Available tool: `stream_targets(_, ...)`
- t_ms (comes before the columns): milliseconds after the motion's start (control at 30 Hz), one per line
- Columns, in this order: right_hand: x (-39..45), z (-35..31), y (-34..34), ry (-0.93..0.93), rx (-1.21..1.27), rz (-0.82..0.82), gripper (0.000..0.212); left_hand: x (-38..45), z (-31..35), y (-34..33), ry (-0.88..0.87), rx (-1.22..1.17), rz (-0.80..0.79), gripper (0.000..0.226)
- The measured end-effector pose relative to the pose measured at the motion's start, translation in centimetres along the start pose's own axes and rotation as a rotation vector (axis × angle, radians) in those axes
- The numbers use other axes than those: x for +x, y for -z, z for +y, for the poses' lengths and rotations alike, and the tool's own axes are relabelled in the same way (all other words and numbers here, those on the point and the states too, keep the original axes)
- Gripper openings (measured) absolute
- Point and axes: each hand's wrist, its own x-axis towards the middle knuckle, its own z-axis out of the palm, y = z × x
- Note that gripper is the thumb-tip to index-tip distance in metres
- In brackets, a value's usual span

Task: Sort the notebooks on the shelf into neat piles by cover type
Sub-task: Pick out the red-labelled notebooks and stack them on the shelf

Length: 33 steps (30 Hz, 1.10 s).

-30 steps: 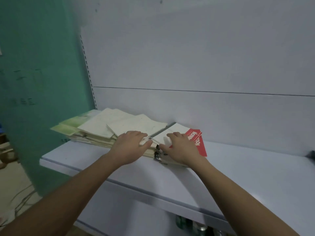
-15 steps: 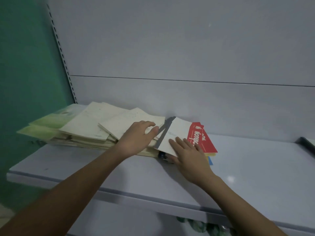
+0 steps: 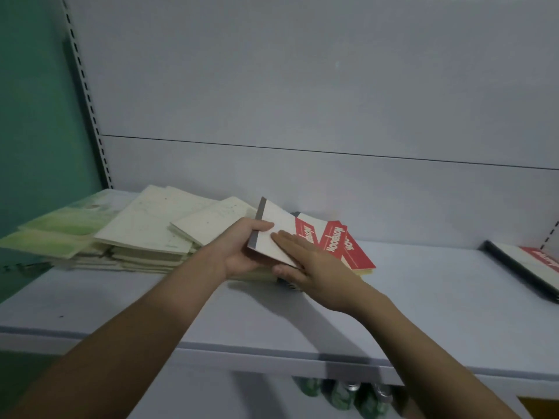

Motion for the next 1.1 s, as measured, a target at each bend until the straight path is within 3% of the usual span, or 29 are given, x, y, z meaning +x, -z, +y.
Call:
stream_targets(67, -0.5, 0.7, 0.6, -0.06, 0.203, -0.023, 0.062, 0.0, 0.5, 1.3, -0.017, 0.083, 0.041, 0.033)
stream_targets(133, -0.8, 2.3, 1.0, -0.16, 0.397, 0.11, 0.056, 0.0, 1.3, 2.4, -0.086, 0.143, 0.057, 0.039)
stream_targets(200, -0.7, 3.9, 1.2, -0.284, 0.333, 0.215, 0.054, -0.3, 2.3, 3.4, -0.146, 0.139, 0.073, 0.043)
stream_targets(300, 0.5, 4.4, 0.7, -0.369, 0.085, 0.116, 0.056, -0.6, 3.2, 4.1, -0.179, 0.115, 0.105, 0.049)
stream_targets(400, 2.1, 3.5, -0.2, -0.361, -0.078, 0.007, 0.059, -0.7, 3.6, 4.2, -0.188, 0.12, 0.117, 0.051)
stream_targets(500, 2.5, 3.5, -1.2, -0.342, -0.121, -0.031, 0.039, -0.7, 3.7, 4.7, -0.19, 0.141, 0.101, 0.051)
stream_targets(633, 0.2, 3.6, -2.3, -0.296, -0.109, 0.067, 0.032, -1.0, 3.7, 6.2, -0.189, 0.165, 0.11, 0.051)
stream_targets(767, -1.5, 3.5, -1.5, -0.325, 0.161, 0.087, 0.04, -0.9, 3.6, 7.4, -0.191, 0.174, 0.134, 0.052)
stream_targets(833, -1.3, 3.0, -0.7, -0.32, 0.293, 0.19, 0.033, -0.7, 3.4, 7.5, -0.191, 0.153, 0.125, 0.053)
stream_targets(967, -0.2, 0.9, 0.6, -0.301, 0.393, 0.468, 0.04, -0.5, 2.9, 6.7, -0.179, 0.158, 0.104, 0.051)
stream_targets(1033, 0.2, -0.5, 0.6, -0.248, 0.389, 0.471, 0.029, -0.4, 2.4, 5.9, -0.163, 0.179, 0.1, 0.041)
stream_targets(1100, 0.4, -2.0, 0.1, -0.191, 0.317, 0.393, 0.033, -0.6, 1.9, 5.0, -0.117, 0.17, 0.083, 0.027)
